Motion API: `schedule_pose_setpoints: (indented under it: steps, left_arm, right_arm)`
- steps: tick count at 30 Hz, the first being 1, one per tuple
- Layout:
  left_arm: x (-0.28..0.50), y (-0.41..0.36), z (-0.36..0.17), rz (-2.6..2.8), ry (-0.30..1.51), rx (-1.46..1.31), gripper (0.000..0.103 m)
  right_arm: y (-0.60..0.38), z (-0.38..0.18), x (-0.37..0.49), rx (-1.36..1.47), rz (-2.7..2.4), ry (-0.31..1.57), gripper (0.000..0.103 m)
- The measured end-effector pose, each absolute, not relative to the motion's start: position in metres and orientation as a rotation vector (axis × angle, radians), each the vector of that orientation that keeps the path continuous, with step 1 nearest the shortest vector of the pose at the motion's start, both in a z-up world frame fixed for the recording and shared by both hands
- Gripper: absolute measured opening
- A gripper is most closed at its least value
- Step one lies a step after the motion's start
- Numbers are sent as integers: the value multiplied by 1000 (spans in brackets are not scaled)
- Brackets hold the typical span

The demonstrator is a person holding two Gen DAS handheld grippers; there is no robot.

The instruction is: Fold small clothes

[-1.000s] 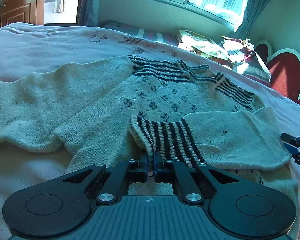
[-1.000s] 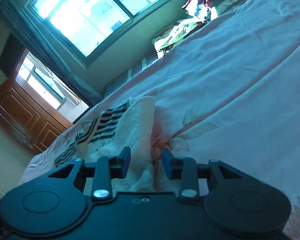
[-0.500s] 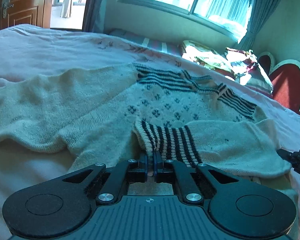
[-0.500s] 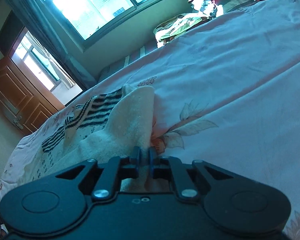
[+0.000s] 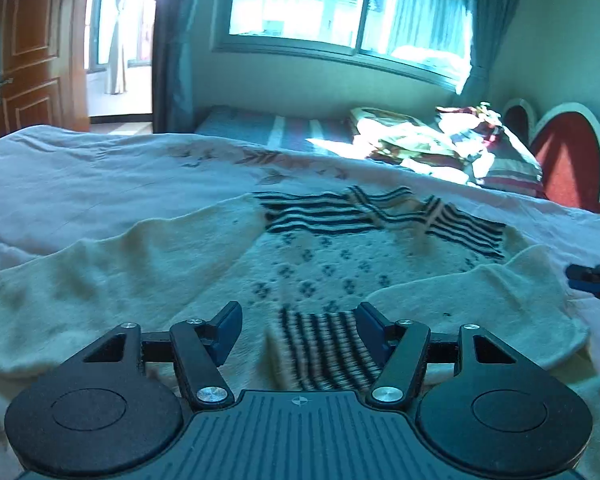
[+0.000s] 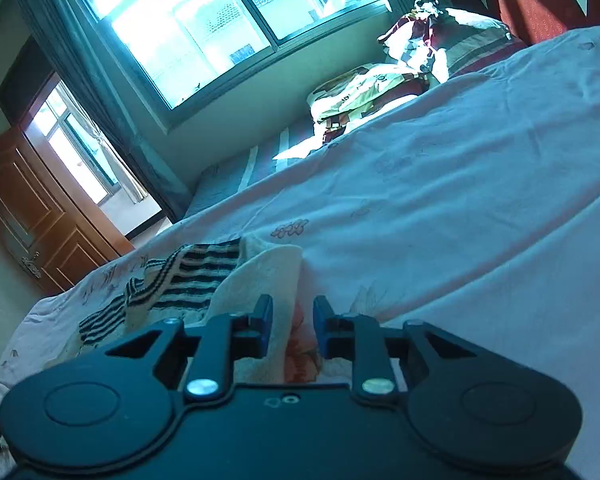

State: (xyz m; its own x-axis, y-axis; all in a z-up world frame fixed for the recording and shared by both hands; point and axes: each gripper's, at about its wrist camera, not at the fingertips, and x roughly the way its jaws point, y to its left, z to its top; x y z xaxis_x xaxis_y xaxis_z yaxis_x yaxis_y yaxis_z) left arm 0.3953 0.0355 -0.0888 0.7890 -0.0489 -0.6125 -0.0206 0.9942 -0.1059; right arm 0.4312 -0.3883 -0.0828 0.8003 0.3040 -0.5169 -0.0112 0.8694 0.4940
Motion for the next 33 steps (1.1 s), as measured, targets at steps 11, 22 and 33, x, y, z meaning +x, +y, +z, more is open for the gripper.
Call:
schedule_pose_setpoints:
  steps: [11, 22, 33]
  left_arm:
    - [405, 14, -121, -51, 732, 0, 62]
    - [410, 11, -122, -54, 732, 12, 63]
    - [411, 12, -121, -63, 734, 23, 63]
  right_arm:
    - [-383, -97, 476, 448, 195, 646, 8]
    - [-371, -87, 471, 316, 229, 630, 14]
    - [-333, -87, 405, 61, 306, 679, 12]
